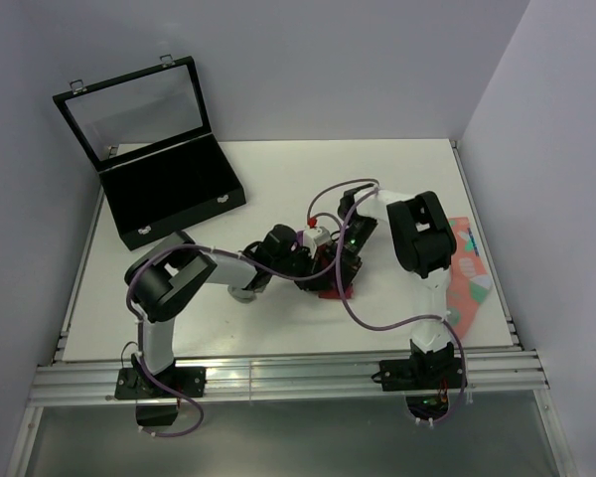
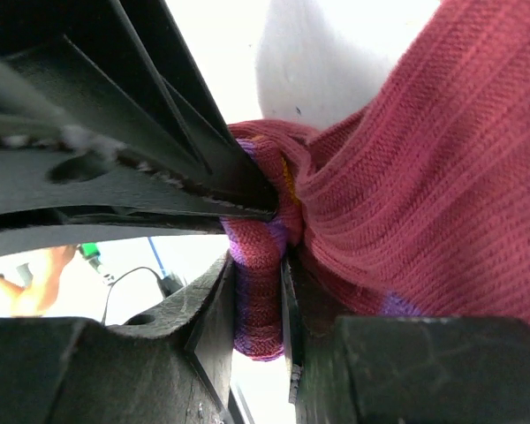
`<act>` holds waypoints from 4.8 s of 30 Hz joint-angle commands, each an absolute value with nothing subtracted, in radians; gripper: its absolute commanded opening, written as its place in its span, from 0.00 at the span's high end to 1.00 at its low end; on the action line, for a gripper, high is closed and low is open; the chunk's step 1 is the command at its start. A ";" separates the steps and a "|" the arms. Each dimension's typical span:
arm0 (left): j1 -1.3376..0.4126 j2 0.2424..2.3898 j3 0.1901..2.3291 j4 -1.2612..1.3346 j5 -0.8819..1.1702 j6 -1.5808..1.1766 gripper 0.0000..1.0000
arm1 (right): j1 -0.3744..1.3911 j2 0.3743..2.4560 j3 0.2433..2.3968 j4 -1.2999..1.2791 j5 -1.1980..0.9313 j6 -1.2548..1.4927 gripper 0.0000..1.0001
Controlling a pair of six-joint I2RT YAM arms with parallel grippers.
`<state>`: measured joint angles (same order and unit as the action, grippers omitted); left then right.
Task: Roll the socks
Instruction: Roll the sock at the center of the board.
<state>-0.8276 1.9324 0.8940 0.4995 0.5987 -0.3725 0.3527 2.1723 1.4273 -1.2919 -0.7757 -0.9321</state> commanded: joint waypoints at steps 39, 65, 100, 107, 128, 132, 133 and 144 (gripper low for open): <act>-0.861 2.054 0.926 0.164 0.552 -0.587 1.00 | 0.187 1.861 1.295 -0.945 -0.844 -0.663 0.43; -0.854 2.158 1.163 -0.235 0.698 -0.581 1.00 | -0.022 1.412 0.944 -0.701 -0.850 -0.862 0.47; -0.824 2.220 1.309 -0.440 0.738 -0.621 1.00 | 0.626 0.992 0.532 -0.525 -0.540 -0.894 0.41; -0.822 2.217 1.299 -0.428 0.735 -0.627 1.00 | 0.692 1.034 0.494 -0.462 -0.456 -0.882 0.41; -0.799 2.168 1.295 -0.355 0.798 -0.675 0.97 | 0.696 1.117 0.462 -0.382 -0.354 -0.877 0.72; -0.761 2.105 1.246 -0.266 0.801 -0.721 0.88 | 0.696 1.146 0.460 -0.370 -0.356 -0.873 0.76; -0.744 2.077 1.235 -0.255 0.798 -0.726 0.86 | 0.696 1.149 0.462 -0.371 -0.357 -0.873 0.76; -0.649 1.997 1.249 -0.225 0.759 -0.736 0.63 | 0.696 1.164 0.469 -0.364 -0.354 -0.870 0.78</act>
<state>-0.6579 2.0449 1.2278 -0.2462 0.8009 -0.7307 0.6960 1.1358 0.4660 -0.3038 -0.3943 -0.8795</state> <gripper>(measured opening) 0.364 0.306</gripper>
